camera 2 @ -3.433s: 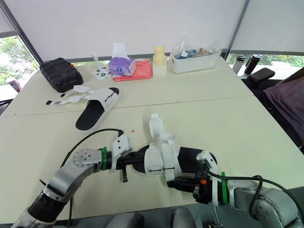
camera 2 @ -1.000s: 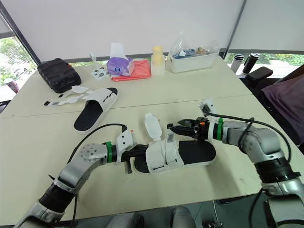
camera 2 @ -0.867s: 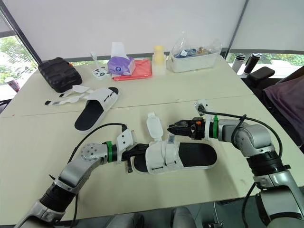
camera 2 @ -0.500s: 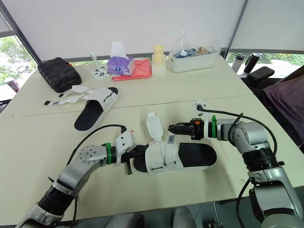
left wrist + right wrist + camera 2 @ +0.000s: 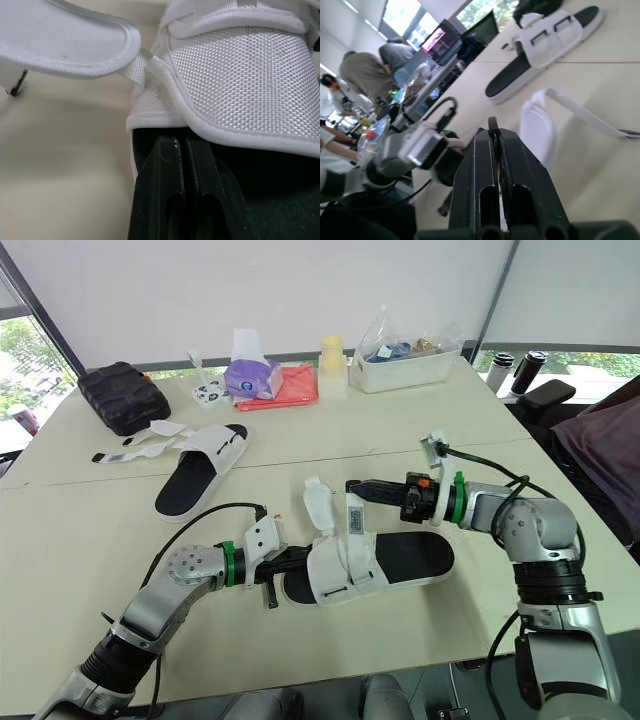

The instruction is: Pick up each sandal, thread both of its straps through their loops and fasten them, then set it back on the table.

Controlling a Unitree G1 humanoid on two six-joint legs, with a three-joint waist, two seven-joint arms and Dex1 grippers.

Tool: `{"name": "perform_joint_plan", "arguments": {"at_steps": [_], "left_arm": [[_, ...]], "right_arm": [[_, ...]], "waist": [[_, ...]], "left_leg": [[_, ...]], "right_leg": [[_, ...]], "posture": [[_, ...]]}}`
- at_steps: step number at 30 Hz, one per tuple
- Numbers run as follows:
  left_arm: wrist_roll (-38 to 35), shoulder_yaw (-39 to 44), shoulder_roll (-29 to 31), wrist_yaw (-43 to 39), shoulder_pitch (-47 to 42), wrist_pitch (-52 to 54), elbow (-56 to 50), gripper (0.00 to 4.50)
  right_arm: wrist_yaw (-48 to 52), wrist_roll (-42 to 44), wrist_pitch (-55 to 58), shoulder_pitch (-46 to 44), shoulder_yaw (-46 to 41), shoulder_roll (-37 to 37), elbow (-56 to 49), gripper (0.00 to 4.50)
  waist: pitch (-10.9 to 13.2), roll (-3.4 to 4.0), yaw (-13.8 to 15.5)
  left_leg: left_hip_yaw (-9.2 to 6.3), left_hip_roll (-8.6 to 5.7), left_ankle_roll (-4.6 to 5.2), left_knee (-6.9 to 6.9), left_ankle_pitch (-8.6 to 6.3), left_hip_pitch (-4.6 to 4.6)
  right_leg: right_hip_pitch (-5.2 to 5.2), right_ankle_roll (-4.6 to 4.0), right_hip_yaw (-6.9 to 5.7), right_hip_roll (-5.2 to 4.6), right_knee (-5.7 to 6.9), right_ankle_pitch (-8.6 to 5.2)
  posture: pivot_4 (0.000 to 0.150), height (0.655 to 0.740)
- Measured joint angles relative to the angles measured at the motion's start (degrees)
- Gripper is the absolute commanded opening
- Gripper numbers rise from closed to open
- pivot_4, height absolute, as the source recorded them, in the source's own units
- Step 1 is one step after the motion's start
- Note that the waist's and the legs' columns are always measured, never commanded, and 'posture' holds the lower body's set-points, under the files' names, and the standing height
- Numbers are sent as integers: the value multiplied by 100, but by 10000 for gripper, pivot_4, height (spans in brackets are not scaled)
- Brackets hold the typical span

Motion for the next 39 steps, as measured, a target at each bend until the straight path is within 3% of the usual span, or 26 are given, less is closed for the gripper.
{"name": "perform_joint_plan", "arguments": {"at_steps": [14, 17, 23, 24, 28, 32, 36, 39], "left_arm": [[2, 9, -3, 48, 13, 6, -14, 1239], [2, 7, -15, 78, 17, 7, -13, 1239], [2, 6, -21, 92, 25, 6, -14, 1239], [2, 6, -21, 93, 25, 6, -14, 1239], [0, 8, -23, 96, 21, 7, -13, 1239], [-31, 24, 2, 70, 22, 20, -46, 1239], [-47, 16, 6, 42, 25, 25, -62, 1239], [-47, 14, 6, 39, 24, 24, -69, 1239]], "right_arm": [[105, -1727, -748, -199, 1256, 78, 900, 381], [107, -1882, -791, -287, 1265, 109, 1036, 10001], [158, -1974, -774, -286, 1161, 63, 1107, 40961], [177, -1975, -778, -283, 1123, 53, 1096, 44496], [202, -1971, -876, -402, 832, 49, 1349, 44496], [264, -1828, -711, -1225, 308, 15, 2031, 44496], [368, -1544, 45, -1743, 149, 217, 2058, 44496], [473, -1461, 832, -1744, 537, 493, 2209, 44496]], "waist": [[-2, 2, -121], [-3, 2, -121], [-3, 3, -123], [-2, 3, -124], [-2, 3, -126], [1, 9, -134], [0, 8, -139], [0, 8, -140]], "left_leg": [[0, -1, -3, 0, 2, 6], [-2, -2, -3, 1, 2, 7], [-2, -3, -3, 0, 2, 1], [-2, -3, -3, 0, 2, 1], [-1, -4, -3, 0, 2, 1], [0, -2, -4, -3, 2, 1], [-2, 1, -4, -8, 2, -2], [0, -2, -4, -7, 2, -5]], "right_leg": [[5, 0, 1, -1, 3, 0], [6, 0, 0, -1, 4, 1], [0, -1, 1, -1, 2, 1], [0, -1, 1, -1, 2, 1], [0, -1, 1, -2, 3, 1], [-5, -2, 4, 0, 4, 1], [-7, -3, 4, 1, 2, 1], [-10, -3, 6, -3, 3, 1]], "posture": [[1500, 7400], [1500, 7400], [1500, 7400], [1500, 7400], [1500, 7400], [1500, 7400], [1500, 7400], [1500, 7400]]}}
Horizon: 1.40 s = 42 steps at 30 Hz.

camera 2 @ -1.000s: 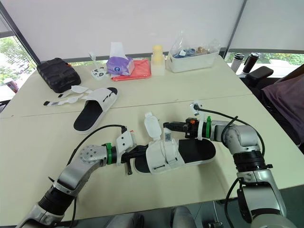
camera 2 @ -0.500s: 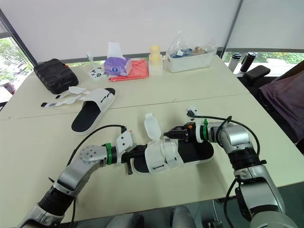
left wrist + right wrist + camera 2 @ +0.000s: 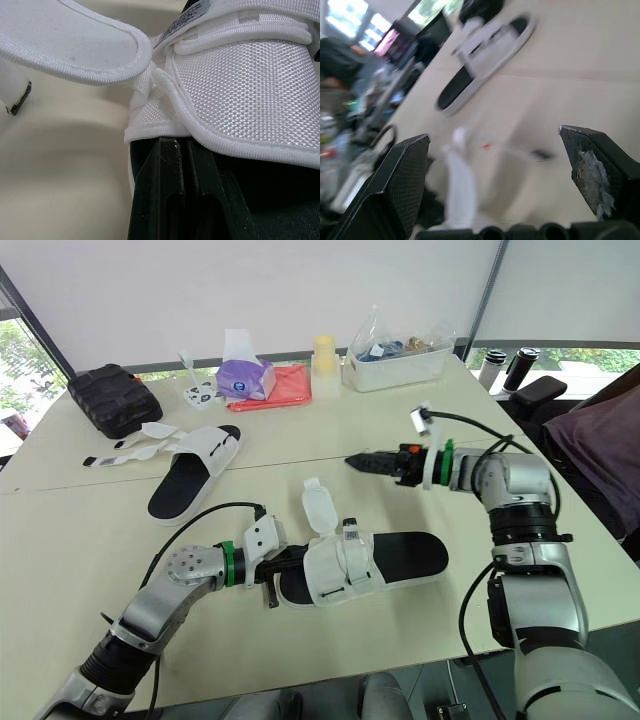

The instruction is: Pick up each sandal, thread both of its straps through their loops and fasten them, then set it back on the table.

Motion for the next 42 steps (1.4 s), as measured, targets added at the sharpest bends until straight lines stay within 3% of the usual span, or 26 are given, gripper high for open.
{"name": "perform_joint_plan", "arguments": {"at_steps": [4, 14, 23, 26, 33, 34, 38, 40, 42], "left_arm": [[1, 3, 14, 16, 27, 0, -38, 1239], [7, 2, 22, 100, 127, 0, -149, 1239], [83, -4, -18, 206, 157, -4, -164, 1239], [106, -1, -17, 248, 203, -4, -222, 1239], [112, 14, -16, 316, 253, -4, -261, 1239], [112, 13, -18, 317, 253, -4, -260, 1239], [113, 10, -27, 319, 252, -3, -261, 1239], [116, 8, -39, 320, 252, -4, -261, 1239], [117, 6, -44, 319, 253, -4, -261, 1239]], "right_arm": [[58, 34, 606, -173, 143, 153, 410, 44496], [183, 45, 745, -790, 92, 821, 1376, 44496], [-935, -258, -437, -1852, -870, 1562, 3648, 44496], [-1307, -369, -782, -1967, -1160, 1571, 4015, 36922], [-1192, -658, -928, -1971, -1220, 1599, 4199, 1568], [-1064, -696, -917, -1971, -1190, 1599, 4195, 620], [-724, -983, -1102, -1974, -1013, 1586, 4133, 620], [-796, -1081, -1378, -1975, -1049, 1502, 4145, 5498], [-647, -1171, -1570, -1977, -1049, 1324, 4146, 13302]], "waist": [[1, 1, 7], [0, 2, -29], [-1, 4, -40], [-1, 5, -50], [-2, 8, -137], [-2, 8, -136], [-3, 8, -132], [-3, 9, -123], [-3, 9, -120]], "left_leg": [[0, -6, 0, 2, 0, -10], [0, -5, 0, 1, 0, -9], [0, -9, -2, 1, 1, -8], [0, -9, -2, 1, 1, -8], [0, -9, -2, 1, 1, -8], [0, -9, -2, 1, 1, -8], [0, -9, -2, 1, 1, -8], [0, -10, -2, 1, 1, -8], [0, -11, -2, 1, 1, -9]], "right_leg": [[-10, 0, 0, -5, 4, 0], [-12, 0, 0, -3, 7, 0], [-13, 0, 1, -4, 9, 0], [-13, 0, 2, -4, 9, 0], [-12, 0, 2, -4, 11, 0], [-12, 0, 2, -4, 11, 0], [-12, 0, 2, -4, 11, 0], [-12, 0, 2, -4, 11, 0], [-12, 0, 2, -5, 10, 0]], "posture": [[1500, 7400], [1500, 7400], [1500, 7400], [1500, 7400], [1500, 7400], [1500, 7400], [1500, 7400], [1500, 7400], [1500, 7400]]}}
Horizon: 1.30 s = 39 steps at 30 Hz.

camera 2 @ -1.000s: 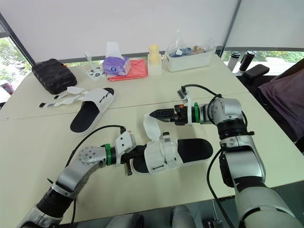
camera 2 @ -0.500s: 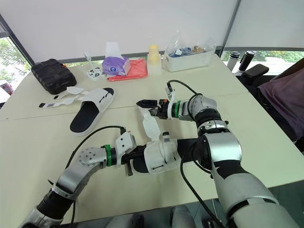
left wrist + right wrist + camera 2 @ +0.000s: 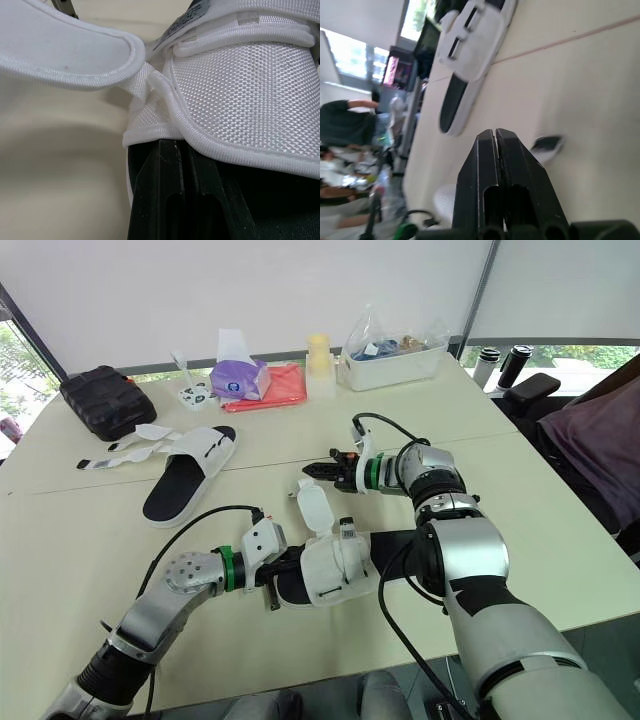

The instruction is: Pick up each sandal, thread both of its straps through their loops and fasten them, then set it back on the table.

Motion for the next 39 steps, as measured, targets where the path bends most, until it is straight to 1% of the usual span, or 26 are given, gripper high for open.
{"name": "perform_joint_plan", "arguments": {"at_steps": [5, 6, 10, 14, 17, 21, 23, 26, 30, 32, 35, 39], "left_arm": [[5, 12, 7, 2, 9, 0, 0, 1239], [7, 17, 7, 3, 13, -1, 0, 1239], [14, 6, -11, 8, 12, -2, 0, 1239], [17, 1, -11, 3, 8, -4, 0, 1239], [23, 2, -5, 2, 7, -6, 0, 1239], [44, 2, -3, 1, 5, -9, 0, 1239], [63, 1, -6, 4, 6, -11, -1, 1239], [88, -6, -21, 24, 11, -11, -6, 1239], [136, -5, -22, 104, 92, -9, -103, 1239], [144, 12, 5, 153, 160, -2, -175, 1239], [154, 52, 47, 211, 275, 27, -310, 1239], [167, 58, 43, 253, 320, 40, -357, 1239]], "right_arm": [[697, -247, 83, -72, 190, -440, -53, 38951], [856, -305, 158, -73, 266, -467, -103, 43426], [1643, -434, 724, -12, 762, -539, -425, 43426], [2131, -543, 1071, 224, 1171, -583, -791, 43426], [2339, -547, 1231, 406, 1333, -557, -963, 43426], [2570, -533, 1327, 480, 1505, -321, -1106, 43426], [2605, -506, 1324, 455, 1453, -96, -1061, 43426], [2612, -446, 1237, 223, 1257, 218, -674, 43426], [2582, -386, 1037, 12, 990, 369, -284, 43426], [2396, -362, 919, -12, 796, 413, -99, 43426], [1859, -300, 681, -43, 363, 479, 201, 43426], [1311, -286, 447, -127, -43, 534, 338, 43426]], "waist": [[-2, 4, -26], [-2, 5, -28], [-2, 6, -14], [-2, 6, -12], [-3, 6, -15], [-3, 7, -18], [-3, 8, -17], [-3, 8, -9], [-3, 8, -16], [-3, 8, -27], [-3, 9, -34], [-4, 10, -36]], "left_leg": [[0, 1, 0, 0, 0, 2], [0, 2, 0, 0, 0, 2], [0, 1, 0, 0, 0, 1], [0, 0, 0, 0, 0, 1], [0, 1, 0, 0, 0, 1], [0, 1, 0, 0, 0, 2], [0, 0, 0, 1, 0, 2], [-1, 0, -1, 1, 0, 2], [-1, -2, -1, 1, 0, 2], [-1, 0, -1, -1, 0, 2], [-1, 1, -1, -3, 0, 1], [0, 0, -2, -3, 0, 3]], "right_leg": [[0, 0, 1, 1, 1, 0], [0, 0, 1, 1, 1, 0], [0, 0, 1, 0, 2, 0], [-1, 0, 1, -1, 1, 0], [-1, 0, 1, -1, 2, 0], [-1, 0, 1, -1, 3, 0], [-1, 0, 1, -1, 4, 0], [-2, 0, 1, -1, 4, 0], [-1, 0, 1, -2, 2, 0], [-4, 0, 1, -1, 3, 0], [-5, 0, 2, 0, 3, 0], [-4, 0, 3, 0, 5, 0]], "posture": [[1500, 7400], [1500, 7400], [1500, 7400], [1500, 7400], [1500, 7400], [1500, 7400], [1500, 7400], [1500, 7400], [1500, 7400], [1500, 7400], [1500, 7400], [1500, 7400]]}}
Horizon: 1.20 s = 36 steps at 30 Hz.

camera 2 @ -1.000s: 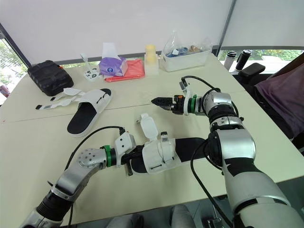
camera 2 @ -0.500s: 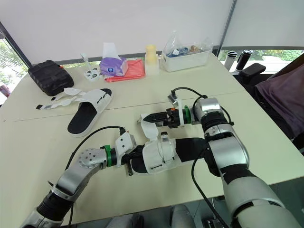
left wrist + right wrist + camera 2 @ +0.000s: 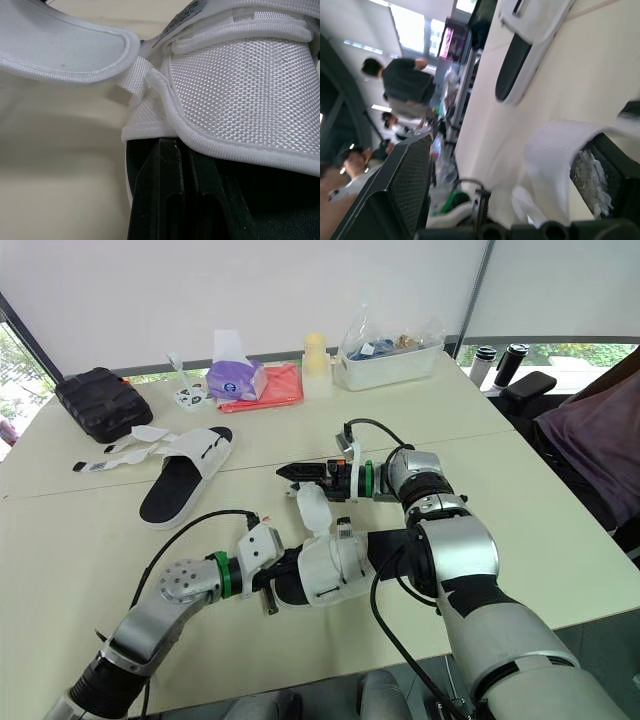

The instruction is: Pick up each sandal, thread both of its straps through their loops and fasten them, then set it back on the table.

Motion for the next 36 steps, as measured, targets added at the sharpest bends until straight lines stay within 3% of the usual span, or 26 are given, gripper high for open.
{"name": "perform_joint_plan", "arguments": {"at_steps": [3, 12, 21, 25, 30, 36], "left_arm": [[19, -4, -17, 0, -36, 4, 19, 1239], [21, -5, -96, 3, -62, 5, 72, 1239], [33, -4, -132, 14, -99, 3, 127, 1239], [42, 10, -143, 26, -156, -2, 138, 1239], [36, 0, -137, -54, -192, -19, 212, 1239], [37, 26, -98, -240, -367, -137, 454, 1239]], "right_arm": [[-311, 13, -108, -21, -227, 94, 77, 43426], [-570, 44, -143, -80, -576, 158, 141, 313], [-122, -69, -457, -25, -466, 111, -40, 313], [414, -325, -1628, 685, 208, -71, -1740, 313], [537, -585, -3752, 2448, 671, -411, -4272, 313], [617, -920, -6283, 3470, 1014, -847, -5455, 313]], "waist": [[0, 0, -3], [0, 0, -6], [0, 1, -10], [0, 1, 9], [0, 1, 26], [0, 1, 8]], "left_leg": [[1, 0, 0, 1, 0, 0], [1, 0, -1, 2, 1, 0], [1, -1, -1, 4, 1, -2], [0, -2, -1, 6, 0, -4], [1, -2, -1, 4, 0, -5], [4, 3, -9, 4, 5, 13]], "right_leg": [[0, 0, 1, 0, 2, 0], [0, 0, 1, 0, 5, 0], [-1, 0, 1, 0, 7, 0], [-2, 0, -1, -1, 5, 0], [-2, 1, -1, -1, -1, 0], [6, 2, 1, 5, 11, 0]], "posture": [[1500, 7400], [1500, 7400], [1500, 7400], [1500, 7400], [1500, 7400], [1500, 7400]]}}
